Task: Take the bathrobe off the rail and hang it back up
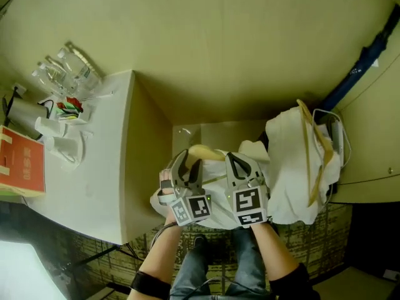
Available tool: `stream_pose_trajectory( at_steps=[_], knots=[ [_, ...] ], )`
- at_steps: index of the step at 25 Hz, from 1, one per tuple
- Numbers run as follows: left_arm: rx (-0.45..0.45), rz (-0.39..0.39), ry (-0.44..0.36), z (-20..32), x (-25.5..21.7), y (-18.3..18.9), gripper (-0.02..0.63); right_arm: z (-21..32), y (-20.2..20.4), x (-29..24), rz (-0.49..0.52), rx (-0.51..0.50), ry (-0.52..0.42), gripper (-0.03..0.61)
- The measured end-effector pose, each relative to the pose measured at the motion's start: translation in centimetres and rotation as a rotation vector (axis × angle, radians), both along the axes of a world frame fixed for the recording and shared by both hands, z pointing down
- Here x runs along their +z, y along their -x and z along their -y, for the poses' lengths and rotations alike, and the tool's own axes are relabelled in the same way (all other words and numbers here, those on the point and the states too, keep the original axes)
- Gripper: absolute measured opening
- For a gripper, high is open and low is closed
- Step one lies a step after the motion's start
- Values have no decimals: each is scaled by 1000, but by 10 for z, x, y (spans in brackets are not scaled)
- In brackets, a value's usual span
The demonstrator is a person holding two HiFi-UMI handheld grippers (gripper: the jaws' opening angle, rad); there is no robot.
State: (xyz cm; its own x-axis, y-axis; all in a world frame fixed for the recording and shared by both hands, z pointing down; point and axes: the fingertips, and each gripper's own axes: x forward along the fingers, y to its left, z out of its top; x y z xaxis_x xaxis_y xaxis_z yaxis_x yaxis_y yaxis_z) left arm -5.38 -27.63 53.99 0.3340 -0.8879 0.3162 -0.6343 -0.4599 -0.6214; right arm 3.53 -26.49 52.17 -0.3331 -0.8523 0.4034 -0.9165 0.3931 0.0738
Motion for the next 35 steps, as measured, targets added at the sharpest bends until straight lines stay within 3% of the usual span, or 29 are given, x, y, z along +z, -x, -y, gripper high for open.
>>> stream_pose_trajectory(
  at_steps=[15,35],
  knots=[
    [164,-12,-312,-31,-264,-41,195,-35,-30,-252,-6,109,-294,23],
    [196,-85,-749,-36,-621,-52,195,-68,-46,-586,-85,108,-793,23]
  ],
)
